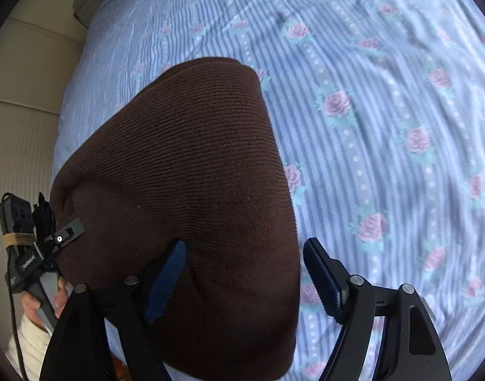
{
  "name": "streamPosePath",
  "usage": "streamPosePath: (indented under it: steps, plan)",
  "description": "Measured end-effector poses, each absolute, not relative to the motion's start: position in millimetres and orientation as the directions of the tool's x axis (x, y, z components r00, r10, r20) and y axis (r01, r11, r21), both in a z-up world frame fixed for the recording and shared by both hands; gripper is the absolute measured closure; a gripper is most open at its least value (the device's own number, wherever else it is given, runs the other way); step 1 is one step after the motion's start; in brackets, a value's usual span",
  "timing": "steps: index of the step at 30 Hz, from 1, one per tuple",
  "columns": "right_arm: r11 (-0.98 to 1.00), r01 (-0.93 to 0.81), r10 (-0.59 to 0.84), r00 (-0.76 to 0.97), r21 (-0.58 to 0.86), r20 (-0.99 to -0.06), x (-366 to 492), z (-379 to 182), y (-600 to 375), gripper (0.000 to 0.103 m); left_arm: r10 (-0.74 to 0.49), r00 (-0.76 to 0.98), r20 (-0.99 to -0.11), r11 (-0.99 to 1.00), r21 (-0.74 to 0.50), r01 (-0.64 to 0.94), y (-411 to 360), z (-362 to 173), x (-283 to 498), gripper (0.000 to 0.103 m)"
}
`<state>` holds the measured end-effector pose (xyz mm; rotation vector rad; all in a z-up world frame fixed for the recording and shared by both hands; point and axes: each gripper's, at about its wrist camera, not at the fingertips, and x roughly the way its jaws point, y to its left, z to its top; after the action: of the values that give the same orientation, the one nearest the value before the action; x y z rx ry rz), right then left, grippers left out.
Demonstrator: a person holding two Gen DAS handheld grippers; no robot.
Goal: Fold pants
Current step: 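Grasp the brown pants bundle with the left gripper while the right gripper grips its other end, then lift the brown pants bundle with both grippers and carry it toward the dark clothes stack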
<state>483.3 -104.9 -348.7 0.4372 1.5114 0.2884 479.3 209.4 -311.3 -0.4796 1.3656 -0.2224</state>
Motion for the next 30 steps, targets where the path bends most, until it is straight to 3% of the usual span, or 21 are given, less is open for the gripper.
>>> streamPosePath:
  steps: [3,10,14,16,21,30]
  plan:
    - [0.879,0.076,0.468,0.047,0.471,-0.882,488,-355,-96,0.024,-0.49,0.204,-0.848,0.84,-0.521,-0.148,211,-321,481,0.015]
    - [0.857,0.086,0.506,0.046,0.508,-0.861,498,-372,-82,0.024,-0.528,0.216,-0.821,0.803,-0.566,-0.188,222,-328,476,0.019]
    - [0.844,0.088,0.527,0.044,0.529,-0.849,502,-362,-81,0.039,-0.518,0.239,-0.821,0.805,-0.563,-0.189,221,-312,473,0.043]
    - [0.837,0.096,0.535,0.054,0.538,-0.843,500,-354,-79,0.048,-0.516,0.248,-0.82,0.802,-0.564,-0.196,220,-307,473,0.047]
    - [0.84,0.074,0.53,0.097,0.537,-0.842,486,-323,-73,0.062,-0.534,0.278,-0.798,0.77,-0.595,-0.23,224,-296,462,0.053]
    - [0.849,0.037,0.512,0.18,0.526,-0.84,428,-250,-77,0.064,-0.563,0.341,-0.752,0.739,-0.644,-0.2,216,-241,409,0.055]
